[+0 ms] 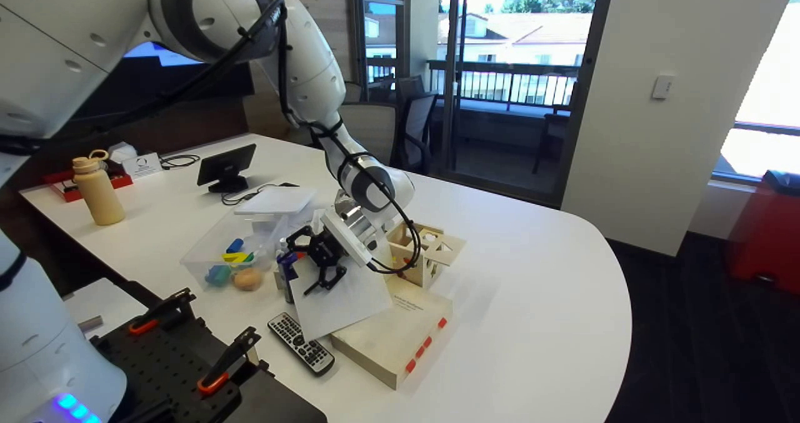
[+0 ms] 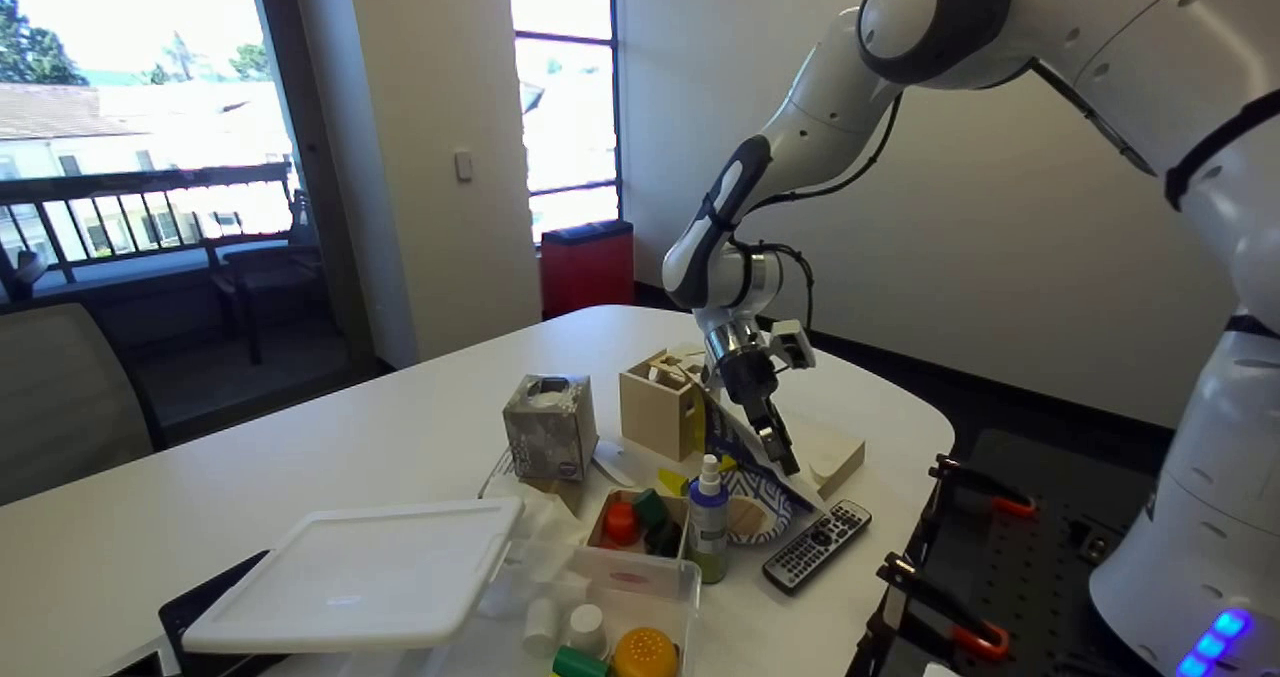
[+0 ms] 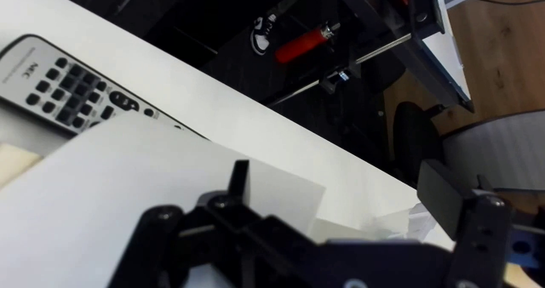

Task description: Open the blue book

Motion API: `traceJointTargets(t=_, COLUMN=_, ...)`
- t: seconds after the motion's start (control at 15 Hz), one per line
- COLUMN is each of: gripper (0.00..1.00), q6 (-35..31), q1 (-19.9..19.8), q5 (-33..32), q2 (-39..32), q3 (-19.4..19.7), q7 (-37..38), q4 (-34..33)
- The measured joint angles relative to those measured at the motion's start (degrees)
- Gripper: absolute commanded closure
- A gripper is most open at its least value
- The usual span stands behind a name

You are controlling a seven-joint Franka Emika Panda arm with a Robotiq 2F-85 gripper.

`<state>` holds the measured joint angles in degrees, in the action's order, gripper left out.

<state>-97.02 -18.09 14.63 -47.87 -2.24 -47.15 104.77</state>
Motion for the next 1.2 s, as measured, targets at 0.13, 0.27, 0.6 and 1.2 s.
traceJointTargets(t=0.13, gripper=0.00, q6=-1.4, q1=2.1, q5=-0.5, q2=1.1, q3=-0.2, q7=0.0, q4=0.9)
traceJointTargets(t=0.27, gripper=0.00, q6=-2.0, q1=3.5, q5=-1.0, q2=2.6, q3=-0.2, q7=0.0, q4=1.7)
traceJointTargets(t=0.6, gripper=0.00, q6=-2.4, q1=4.7, q5=-2.3, q2=6.4, q3=-0.2, q7=0.0, q4=3.7)
traceJointTargets(t=1.2, gripper=0.00, q6=-26.6, q1=4.9, q5=-3.1, q2=12.8, q3=-0.2, q7=0.2, q4=11.2)
